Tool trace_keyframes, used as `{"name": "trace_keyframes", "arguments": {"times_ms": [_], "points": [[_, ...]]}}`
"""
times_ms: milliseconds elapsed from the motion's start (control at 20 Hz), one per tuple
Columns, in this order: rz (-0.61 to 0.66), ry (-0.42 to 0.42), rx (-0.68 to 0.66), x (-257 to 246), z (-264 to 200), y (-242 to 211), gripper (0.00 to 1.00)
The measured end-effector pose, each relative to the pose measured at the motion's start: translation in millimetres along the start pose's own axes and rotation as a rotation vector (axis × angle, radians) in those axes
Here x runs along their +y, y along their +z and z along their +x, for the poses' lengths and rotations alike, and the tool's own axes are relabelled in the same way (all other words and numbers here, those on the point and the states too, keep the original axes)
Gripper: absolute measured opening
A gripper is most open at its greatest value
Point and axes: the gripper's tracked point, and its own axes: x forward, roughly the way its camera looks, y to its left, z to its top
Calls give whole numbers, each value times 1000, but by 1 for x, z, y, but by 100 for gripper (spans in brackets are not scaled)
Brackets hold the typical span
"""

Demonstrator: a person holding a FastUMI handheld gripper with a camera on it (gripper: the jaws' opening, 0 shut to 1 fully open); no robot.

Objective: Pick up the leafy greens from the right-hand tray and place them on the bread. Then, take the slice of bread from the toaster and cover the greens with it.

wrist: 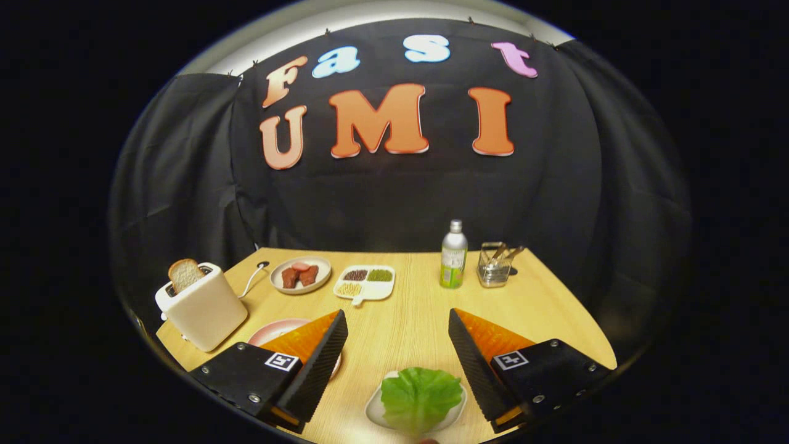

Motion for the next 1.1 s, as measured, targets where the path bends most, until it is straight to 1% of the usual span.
{"name": "trace_keyframes", "arguments": {"times_ms": [200,500,550,600,700,900,1000,1100], "points": [[10,31,215,-2,10,-45,98],[-29,80,422,0,14,-92,97],[-29,82,450,1,15,-99,96],[-53,63,464,-3,18,-105,96],[-102,52,519,-7,20,-122,94],[-113,76,620,-6,21,-148,92],[-108,71,652,-9,26,-158,91],[-118,48,678,-16,31,-170,91]]}}
